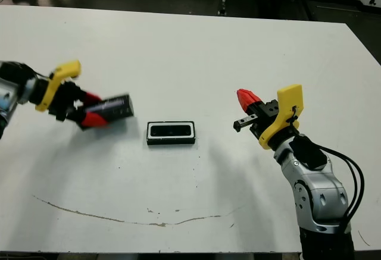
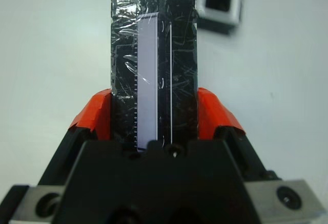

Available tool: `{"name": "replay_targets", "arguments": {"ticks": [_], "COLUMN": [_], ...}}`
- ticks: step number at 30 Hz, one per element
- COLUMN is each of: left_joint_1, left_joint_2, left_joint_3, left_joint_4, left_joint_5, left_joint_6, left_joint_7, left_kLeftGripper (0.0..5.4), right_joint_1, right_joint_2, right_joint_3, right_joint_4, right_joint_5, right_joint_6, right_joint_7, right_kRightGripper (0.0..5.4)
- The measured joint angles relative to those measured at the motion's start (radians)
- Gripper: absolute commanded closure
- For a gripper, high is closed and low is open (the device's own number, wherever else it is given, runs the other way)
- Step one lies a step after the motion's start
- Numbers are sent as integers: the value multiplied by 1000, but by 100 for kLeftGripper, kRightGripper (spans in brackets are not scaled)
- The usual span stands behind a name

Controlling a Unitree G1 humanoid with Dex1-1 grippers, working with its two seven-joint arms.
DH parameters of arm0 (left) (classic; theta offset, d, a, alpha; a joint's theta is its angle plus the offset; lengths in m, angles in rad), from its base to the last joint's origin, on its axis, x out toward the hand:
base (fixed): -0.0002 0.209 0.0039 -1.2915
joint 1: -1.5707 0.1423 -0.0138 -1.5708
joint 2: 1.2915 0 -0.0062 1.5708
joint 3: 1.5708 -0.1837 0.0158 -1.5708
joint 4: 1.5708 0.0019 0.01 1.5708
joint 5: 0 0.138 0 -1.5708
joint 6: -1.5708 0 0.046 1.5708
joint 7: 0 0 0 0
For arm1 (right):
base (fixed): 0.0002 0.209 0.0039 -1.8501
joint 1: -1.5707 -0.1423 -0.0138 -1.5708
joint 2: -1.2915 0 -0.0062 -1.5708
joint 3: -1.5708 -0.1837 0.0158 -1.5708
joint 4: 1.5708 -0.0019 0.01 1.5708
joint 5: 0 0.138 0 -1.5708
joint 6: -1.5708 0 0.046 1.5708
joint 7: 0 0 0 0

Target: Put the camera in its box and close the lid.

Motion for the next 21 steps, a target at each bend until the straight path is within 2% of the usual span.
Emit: {"name": "replay_targets", "arguments": {"ticks": [4,8,14,21], "left_joint_1": [4,40,98,110], "left_joint_2": [-18,-45,-80,-122], "left_joint_3": [45,53,16,-8], "left_joint_4": [-51,-109,-195,-189], "left_joint_5": [-37,-66,-83,-97], "left_joint_6": [5,-2,22,27], "left_joint_7": [56,66,33,-13], "left_kLeftGripper": [223,223,223,223], "right_joint_1": [2,3,3,3], "right_joint_2": [0,0,0,-1], "right_joint_3": [1,6,8,8], "right_joint_4": [0,0,2,4], "right_joint_5": [0,-2,-2,-2], "right_joint_6": [0,0,0,0], "right_joint_7": [0,0,1,2], "right_kRightGripper": [540,540,540,540]}}
